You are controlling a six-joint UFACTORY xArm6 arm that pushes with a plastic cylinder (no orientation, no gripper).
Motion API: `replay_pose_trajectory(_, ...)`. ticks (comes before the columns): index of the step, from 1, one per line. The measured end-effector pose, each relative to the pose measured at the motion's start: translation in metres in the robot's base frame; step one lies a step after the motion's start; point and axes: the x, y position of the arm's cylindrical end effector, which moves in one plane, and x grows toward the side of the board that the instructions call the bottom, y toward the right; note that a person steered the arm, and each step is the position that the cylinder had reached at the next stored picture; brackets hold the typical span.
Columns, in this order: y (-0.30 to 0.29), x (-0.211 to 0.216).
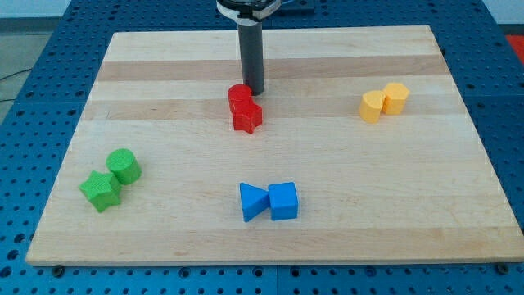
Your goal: Move the yellow heart towards the top center of the board
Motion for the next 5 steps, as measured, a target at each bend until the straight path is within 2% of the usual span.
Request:
replay_pose_trajectory(1,-0.009,0.000)
replay_pose_trajectory(2,0.001,-0.020)
replay_pose_trajectory(3,0.055,-0.051)
replay_pose_trajectory(4,0.151,-0.061)
replay_pose_trajectory(5,0.248,-0.013)
